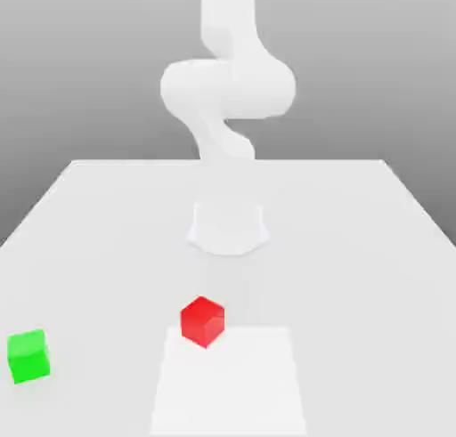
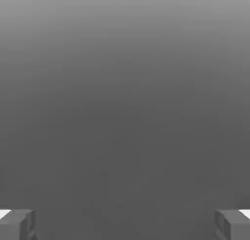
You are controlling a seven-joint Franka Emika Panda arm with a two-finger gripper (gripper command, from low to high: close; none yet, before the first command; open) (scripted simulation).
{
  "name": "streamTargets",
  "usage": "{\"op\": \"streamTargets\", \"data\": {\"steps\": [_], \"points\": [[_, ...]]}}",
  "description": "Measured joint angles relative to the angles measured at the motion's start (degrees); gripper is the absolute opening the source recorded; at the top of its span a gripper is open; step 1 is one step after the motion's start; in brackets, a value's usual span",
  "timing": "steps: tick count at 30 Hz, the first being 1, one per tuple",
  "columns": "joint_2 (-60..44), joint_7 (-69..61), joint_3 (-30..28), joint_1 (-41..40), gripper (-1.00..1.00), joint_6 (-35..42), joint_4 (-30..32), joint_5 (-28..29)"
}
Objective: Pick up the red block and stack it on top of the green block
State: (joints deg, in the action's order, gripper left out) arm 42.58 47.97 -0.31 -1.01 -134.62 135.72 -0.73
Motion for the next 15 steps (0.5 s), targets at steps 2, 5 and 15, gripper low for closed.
{"op": "streamTargets", "data": {"steps": [2, 5, 15], "points": [[-3.2, 2.1, -0.1, -1.0, 0.00, -2.7, 3.8, -0.6], [-8.0, 5.4, 0.1, -2.3, 0.00, -6.8, 9.3, -1.4], [-25.3, 19.5, 3.0, -7.4, 0.00, -21.2, 29.4, -1.9]]}}
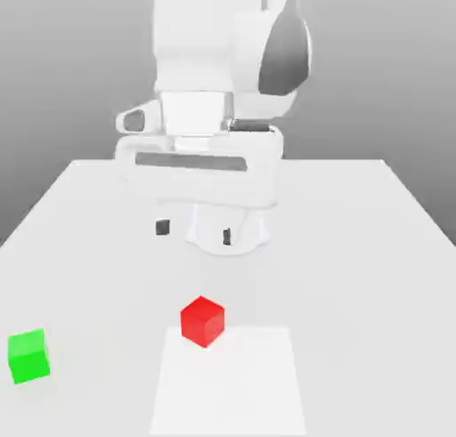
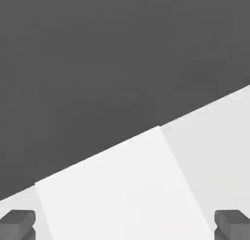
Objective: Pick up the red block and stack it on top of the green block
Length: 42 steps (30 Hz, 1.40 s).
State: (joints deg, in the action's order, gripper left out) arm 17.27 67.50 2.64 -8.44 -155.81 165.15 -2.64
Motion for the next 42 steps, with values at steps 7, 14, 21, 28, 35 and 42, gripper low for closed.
{"op": "streamTargets", "data": {"steps": [7, 14, 21, 28, 35, 42], "points": [[-20.8, 6.3, -0.5, -1.0, 0.00, -16.7, 3.7, 2.3], [-26.4, 7.1, -2.2, 0.6, -1.00, -21.6, 3.1, 3.1], [-19.4, 6.2, -1.4, 0.0, -1.00, -15.6, 3.9, 2.1], [-11.2, 4.1, -3.4, -2.7, -1.00, -4.9, 1.6, 3.4], [-18.4, -7.6, -9.3, -14.1, -1.00, 2.3, -12.6, 3.2], [-27.6, -18.9, -10.9, -21.3, -1.00, 4.0, -23.5, -0.6]]}}
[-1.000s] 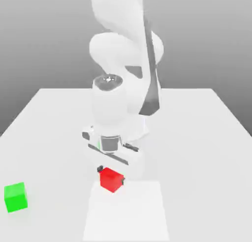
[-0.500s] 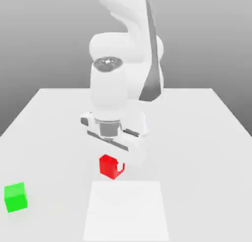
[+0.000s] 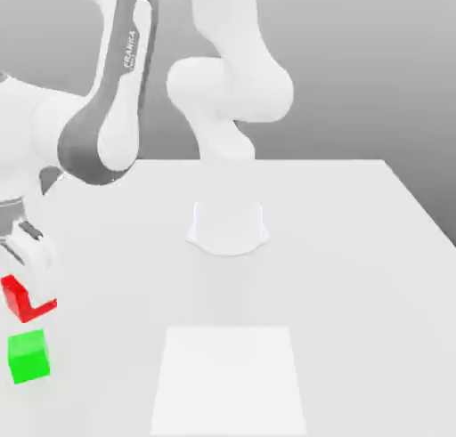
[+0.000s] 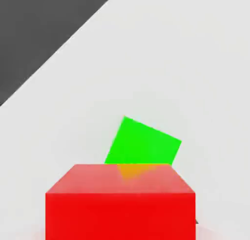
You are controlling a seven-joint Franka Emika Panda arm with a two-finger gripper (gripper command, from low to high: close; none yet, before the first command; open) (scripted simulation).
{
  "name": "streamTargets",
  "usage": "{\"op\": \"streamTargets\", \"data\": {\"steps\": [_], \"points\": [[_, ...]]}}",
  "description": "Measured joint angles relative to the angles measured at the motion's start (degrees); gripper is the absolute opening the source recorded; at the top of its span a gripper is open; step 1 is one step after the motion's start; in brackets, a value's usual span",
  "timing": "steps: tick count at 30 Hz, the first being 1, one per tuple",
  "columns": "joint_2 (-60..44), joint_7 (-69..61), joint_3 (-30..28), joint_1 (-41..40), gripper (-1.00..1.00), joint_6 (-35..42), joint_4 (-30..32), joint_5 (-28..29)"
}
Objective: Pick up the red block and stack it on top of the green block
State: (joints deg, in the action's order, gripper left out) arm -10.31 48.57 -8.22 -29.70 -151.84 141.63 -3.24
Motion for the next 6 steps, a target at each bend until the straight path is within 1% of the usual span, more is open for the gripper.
{"op": "streamTargets", "data": {"steps": [2, 3, 6], "points": [[-4.0, -1.2, 0.6, -0.5, -1.00, -3.4, -0.5, -1.3], [-5.5, -1.6, 0.9, -0.8, 1.00, -4.9, -0.6, -1.9], [-5.5, -1.6, 0.9, -0.8, 1.00, -4.9, -0.6, -1.9]]}}
